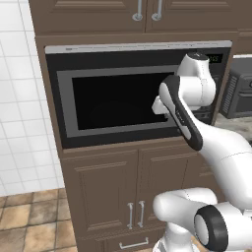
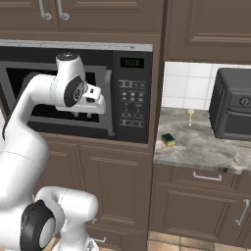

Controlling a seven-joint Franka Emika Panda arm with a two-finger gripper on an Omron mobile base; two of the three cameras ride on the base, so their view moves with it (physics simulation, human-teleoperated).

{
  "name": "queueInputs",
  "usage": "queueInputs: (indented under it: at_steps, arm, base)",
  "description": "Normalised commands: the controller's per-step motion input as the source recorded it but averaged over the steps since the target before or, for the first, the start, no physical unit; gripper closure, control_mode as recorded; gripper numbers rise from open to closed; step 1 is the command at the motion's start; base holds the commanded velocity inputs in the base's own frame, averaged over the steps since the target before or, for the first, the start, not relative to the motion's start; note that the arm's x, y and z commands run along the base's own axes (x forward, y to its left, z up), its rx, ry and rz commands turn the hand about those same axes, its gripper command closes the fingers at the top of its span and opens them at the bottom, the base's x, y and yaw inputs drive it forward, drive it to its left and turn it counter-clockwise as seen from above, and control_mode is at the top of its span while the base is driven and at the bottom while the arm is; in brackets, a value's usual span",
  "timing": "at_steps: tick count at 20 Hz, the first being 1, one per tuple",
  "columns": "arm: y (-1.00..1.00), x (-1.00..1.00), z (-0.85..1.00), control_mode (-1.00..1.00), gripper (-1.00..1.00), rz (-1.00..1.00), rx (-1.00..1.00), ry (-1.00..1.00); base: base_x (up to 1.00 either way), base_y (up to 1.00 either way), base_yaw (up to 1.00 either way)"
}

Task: Place the sponge inside the microwave to prepare for sanitizing.

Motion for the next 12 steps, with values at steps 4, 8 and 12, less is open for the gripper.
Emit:
queueInputs:
  at_steps: [4, 8, 12]
  arm:
    - [0.00, -0.09, 0.00, -1.00, -1.00, 0.00, 0.00, -0.05]
    - [-0.10, -0.27, 0.00, -1.00, -1.00, 0.00, 0.00, -0.23]
    - [-0.19, -0.27, 0.01, -1.00, -1.00, 0.00, 0.00, -0.29]
  base:
    - [0.00, 0.00, 0.00]
    - [0.00, 0.00, 0.00]
    - [0.00, 0.00, 0.00]
